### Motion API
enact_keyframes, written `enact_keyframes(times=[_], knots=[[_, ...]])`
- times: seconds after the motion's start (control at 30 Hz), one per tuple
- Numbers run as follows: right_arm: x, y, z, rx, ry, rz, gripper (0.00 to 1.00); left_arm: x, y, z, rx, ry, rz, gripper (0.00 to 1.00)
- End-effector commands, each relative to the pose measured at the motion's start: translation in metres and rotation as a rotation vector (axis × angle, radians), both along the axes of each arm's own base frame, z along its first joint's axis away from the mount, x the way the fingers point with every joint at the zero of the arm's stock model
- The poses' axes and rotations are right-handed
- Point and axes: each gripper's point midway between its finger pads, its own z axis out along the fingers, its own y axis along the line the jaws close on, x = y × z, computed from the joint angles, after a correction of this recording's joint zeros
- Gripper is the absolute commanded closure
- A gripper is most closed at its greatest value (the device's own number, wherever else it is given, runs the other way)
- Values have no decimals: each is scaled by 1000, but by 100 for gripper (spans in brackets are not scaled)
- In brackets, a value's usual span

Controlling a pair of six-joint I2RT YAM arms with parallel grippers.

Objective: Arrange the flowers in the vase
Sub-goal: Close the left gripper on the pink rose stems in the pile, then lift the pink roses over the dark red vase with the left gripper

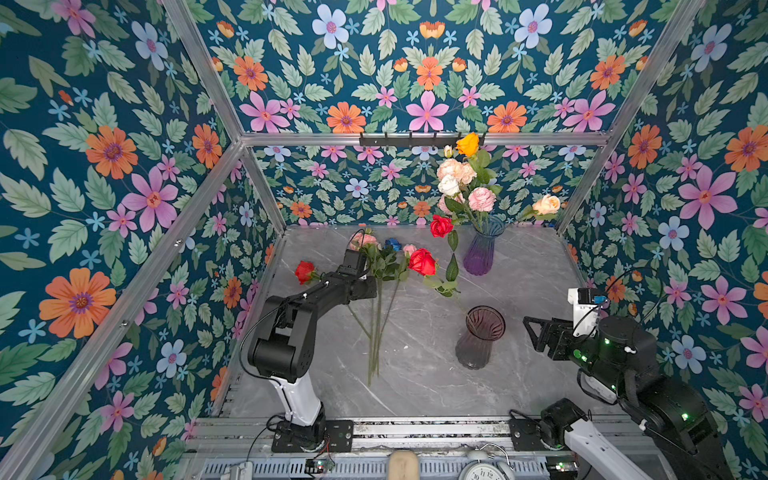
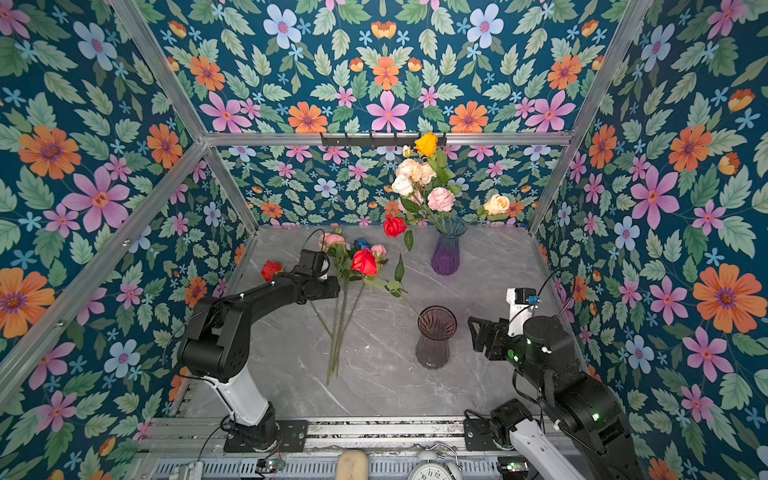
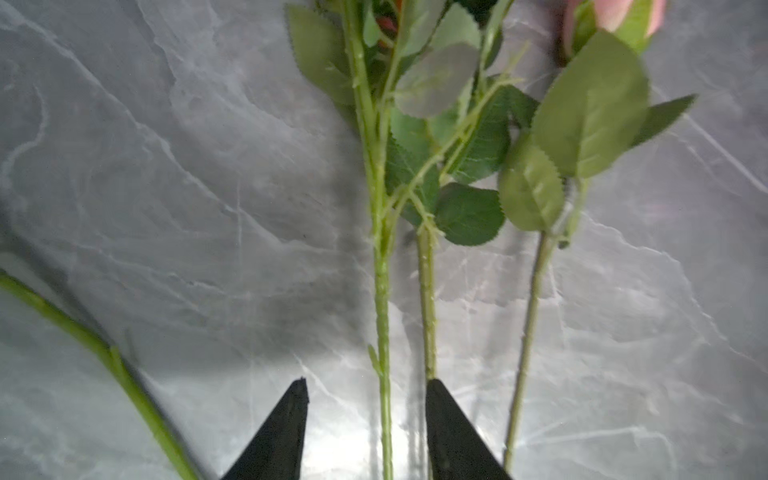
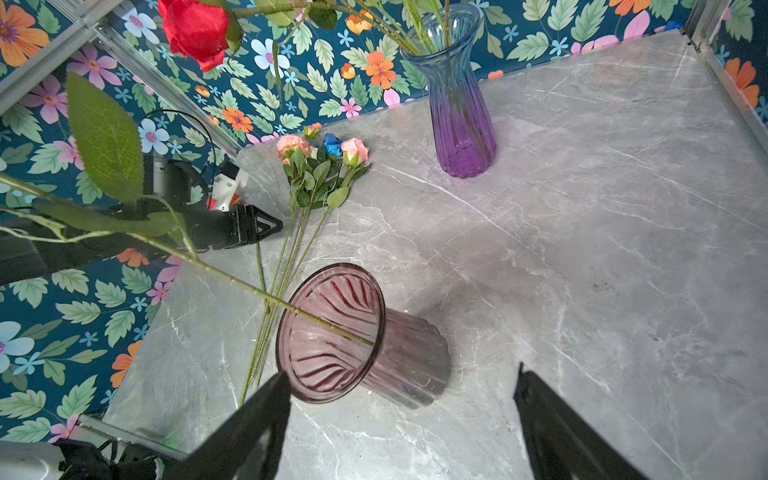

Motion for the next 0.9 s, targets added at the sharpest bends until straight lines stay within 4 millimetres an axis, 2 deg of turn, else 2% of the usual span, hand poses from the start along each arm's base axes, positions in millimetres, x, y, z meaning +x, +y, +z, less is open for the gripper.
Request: enact_keyframes(times=[0.0, 0.13, 0.23, 0.33, 0.53, 0.6, 0.63, 0.7, 0.73, 0.8, 0.87], knots=[[-4, -7, 1, -22, -6, -17, 14, 7, -2, -9, 10, 5, -13, 55], [-7, -10, 2, -30, -14, -25, 14, 7, -8, -15, -16, 20, -27, 66], [-8, -11, 2, -24, -15, -26, 14, 6, -9, -17, -21, 22, -38, 70], [-8, -9, 1, -16, -13, -21, 14, 5, -12, -18, -33, 19, -57, 81], [-11, -10, 4, -12, -17, -21, 14, 1, -23, -20, -91, 12, -103, 84], [-12, -11, 4, -12, -17, -24, 14, 0, -25, -20, -102, 14, -111, 99], [-13, -12, 4, -12, -17, -25, 14, 0, -26, -16, -119, 10, -114, 100], [-16, -13, 5, -13, -18, -26, 14, -2, -29, 2, -165, -15, -116, 100], [-17, -14, 7, -13, -21, -28, 14, -3, -28, 17, -174, -51, -106, 100], [-19, -16, 8, -13, -23, -32, 14, -4, -17, 57, -167, -149, -68, 100], [-21, -17, 11, -11, -31, -34, 14, -8, -4, 114, -155, -299, -31, 100]])
